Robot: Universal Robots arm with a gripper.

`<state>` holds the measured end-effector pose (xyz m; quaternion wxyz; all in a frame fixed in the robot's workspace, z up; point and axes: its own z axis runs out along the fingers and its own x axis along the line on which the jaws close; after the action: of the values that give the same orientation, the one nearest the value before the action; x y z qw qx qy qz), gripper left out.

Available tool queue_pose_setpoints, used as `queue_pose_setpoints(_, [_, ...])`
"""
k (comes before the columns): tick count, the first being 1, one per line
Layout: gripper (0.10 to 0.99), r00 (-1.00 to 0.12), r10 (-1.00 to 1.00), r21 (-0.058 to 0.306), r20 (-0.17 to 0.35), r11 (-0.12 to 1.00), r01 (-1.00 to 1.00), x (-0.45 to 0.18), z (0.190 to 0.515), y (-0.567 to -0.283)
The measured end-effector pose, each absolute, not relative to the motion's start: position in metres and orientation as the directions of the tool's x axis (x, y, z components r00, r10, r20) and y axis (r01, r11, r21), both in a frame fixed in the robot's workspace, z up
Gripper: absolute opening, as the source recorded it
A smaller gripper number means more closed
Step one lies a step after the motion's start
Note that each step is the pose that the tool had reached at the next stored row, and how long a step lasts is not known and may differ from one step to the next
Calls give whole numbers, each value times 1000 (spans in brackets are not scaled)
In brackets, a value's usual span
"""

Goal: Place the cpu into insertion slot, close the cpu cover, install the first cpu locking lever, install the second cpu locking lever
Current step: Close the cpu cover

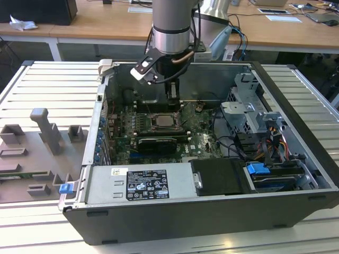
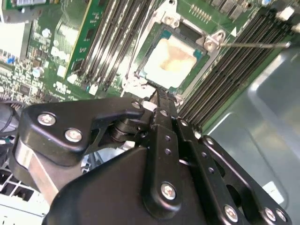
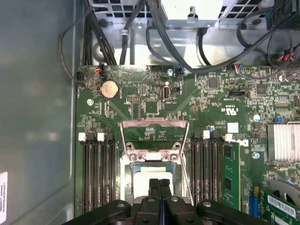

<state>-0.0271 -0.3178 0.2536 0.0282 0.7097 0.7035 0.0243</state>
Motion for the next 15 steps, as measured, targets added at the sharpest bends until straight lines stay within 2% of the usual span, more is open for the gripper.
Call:
queue_pose_setpoints(11, [106,9,1000,71,-8,-8,997,-13,263,-318])
queue_pose_setpoints(15, [106,9,1000,68,-11,-8,998,-11,276,-318])
